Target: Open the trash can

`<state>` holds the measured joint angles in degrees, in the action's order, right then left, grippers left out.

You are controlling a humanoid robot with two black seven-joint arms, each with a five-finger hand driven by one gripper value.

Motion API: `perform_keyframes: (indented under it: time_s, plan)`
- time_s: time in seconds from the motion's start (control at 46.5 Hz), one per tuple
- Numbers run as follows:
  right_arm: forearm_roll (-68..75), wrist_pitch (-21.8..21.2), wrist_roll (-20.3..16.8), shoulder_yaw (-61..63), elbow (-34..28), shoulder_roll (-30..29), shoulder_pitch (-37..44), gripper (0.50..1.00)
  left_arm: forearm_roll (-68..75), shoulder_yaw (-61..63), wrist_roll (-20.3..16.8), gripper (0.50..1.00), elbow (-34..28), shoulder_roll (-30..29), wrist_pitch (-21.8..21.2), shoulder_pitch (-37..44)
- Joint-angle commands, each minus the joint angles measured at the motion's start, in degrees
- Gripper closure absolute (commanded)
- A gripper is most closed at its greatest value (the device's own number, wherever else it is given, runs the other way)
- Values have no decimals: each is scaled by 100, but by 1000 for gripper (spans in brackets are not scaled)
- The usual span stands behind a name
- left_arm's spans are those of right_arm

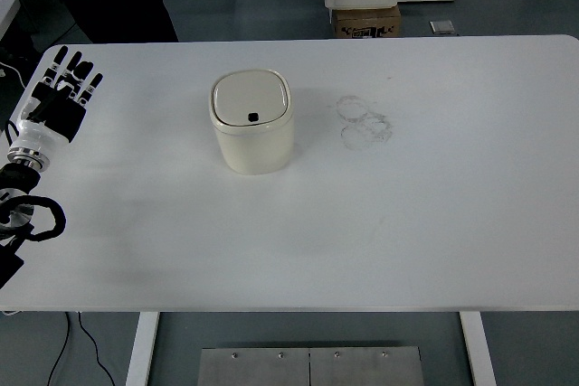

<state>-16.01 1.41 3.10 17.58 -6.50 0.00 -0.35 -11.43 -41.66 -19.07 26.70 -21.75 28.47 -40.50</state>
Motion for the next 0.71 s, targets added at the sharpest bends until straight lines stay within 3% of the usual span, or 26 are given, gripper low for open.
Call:
perform_keyframes:
  time_s: [0.0, 0.129, 0.688]
  plan:
    - [1, 0, -3, 0, 0, 0, 0, 509, 9, 18, 0, 500, 2, -5, -17, -2]
    - [-7, 0, 6, 0, 0, 0, 0, 509, 27, 18, 0, 500, 2, -5, -219, -28]
    - [1, 0, -3, 0, 0, 0, 0, 509, 9, 9, 0, 500, 11, -5, -167, -72]
